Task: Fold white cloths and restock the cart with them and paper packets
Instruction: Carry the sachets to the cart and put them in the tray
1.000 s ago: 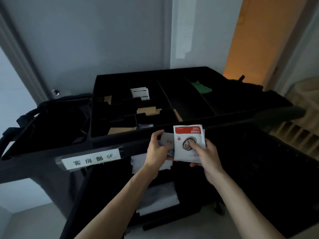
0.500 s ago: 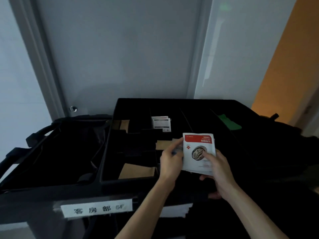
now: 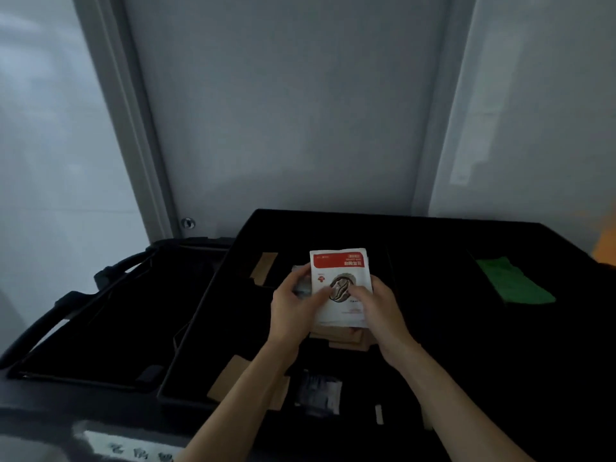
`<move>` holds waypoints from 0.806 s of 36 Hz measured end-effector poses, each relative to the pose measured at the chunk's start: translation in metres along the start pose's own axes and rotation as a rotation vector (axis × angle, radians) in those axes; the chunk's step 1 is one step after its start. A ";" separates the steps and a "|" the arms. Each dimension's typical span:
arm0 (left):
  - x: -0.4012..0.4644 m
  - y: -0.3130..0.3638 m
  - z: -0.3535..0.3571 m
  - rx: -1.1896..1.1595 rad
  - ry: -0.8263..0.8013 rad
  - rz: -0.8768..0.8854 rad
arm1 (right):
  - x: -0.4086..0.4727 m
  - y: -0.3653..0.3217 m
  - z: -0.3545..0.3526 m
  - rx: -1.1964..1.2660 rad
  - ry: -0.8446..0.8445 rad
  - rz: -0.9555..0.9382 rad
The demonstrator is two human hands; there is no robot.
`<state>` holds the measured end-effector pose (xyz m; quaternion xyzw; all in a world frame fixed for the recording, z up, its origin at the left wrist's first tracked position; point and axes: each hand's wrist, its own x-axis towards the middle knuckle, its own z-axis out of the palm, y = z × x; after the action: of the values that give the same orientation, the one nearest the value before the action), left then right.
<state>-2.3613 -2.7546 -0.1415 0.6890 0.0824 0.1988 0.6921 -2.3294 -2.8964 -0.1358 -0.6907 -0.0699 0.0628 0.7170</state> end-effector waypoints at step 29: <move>0.142 -0.037 0.038 0.531 -0.091 0.193 | 0.140 0.025 -0.025 -0.213 0.080 -0.067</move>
<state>-2.2120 -2.7329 -0.1534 0.8591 0.0343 0.2042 0.4681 -2.1873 -2.8937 -0.1602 -0.7621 -0.0704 0.0034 0.6437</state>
